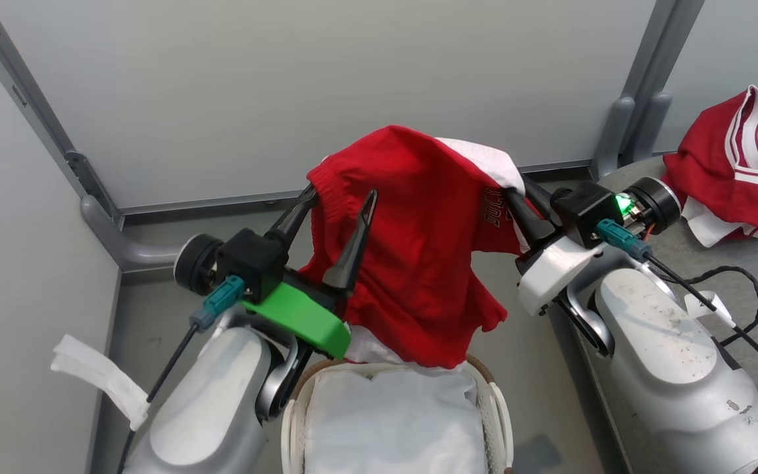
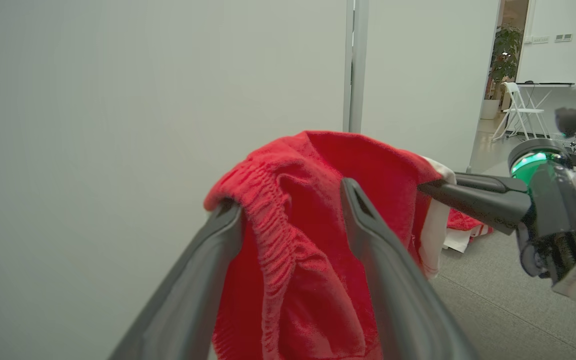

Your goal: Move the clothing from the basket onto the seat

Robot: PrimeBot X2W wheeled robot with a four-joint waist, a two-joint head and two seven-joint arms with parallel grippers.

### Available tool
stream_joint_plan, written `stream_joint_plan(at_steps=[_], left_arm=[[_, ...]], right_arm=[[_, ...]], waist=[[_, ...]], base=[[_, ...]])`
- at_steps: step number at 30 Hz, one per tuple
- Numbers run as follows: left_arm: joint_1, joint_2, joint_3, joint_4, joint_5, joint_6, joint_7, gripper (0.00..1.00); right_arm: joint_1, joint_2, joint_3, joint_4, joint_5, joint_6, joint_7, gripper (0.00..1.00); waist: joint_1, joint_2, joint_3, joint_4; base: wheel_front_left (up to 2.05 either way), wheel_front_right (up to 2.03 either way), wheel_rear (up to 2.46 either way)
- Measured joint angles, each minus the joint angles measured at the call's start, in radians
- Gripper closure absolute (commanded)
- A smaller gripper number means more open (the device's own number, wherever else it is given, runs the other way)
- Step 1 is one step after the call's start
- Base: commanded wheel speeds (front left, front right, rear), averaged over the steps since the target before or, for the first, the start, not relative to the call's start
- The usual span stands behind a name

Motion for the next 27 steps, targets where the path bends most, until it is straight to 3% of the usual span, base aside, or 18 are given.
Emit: stream_joint_plan(at_steps=[16, 27], left_arm=[[0.250, -0.060, 0.093, 0.050, -0.017, 0.000, 0.000, 0.00], [0.299, -0.075, 0.152, 0.033, 0.005, 0.000, 0.000, 0.00]], right_arm=[[0.018, -0.008, -0.084, -0.043, -0.026, 0.000, 0.000, 1.00], [0.031, -0.017, -0.138, -0.067, -0.039, 0.000, 0.000, 1.00]], waist=[[0.0000, 0.0000, 0.008, -0.019], [0.0000, 0.0000, 0.017, -0.052]], base=[[0.00, 0.00, 0.00], [0.00, 0.00, 0.00]])
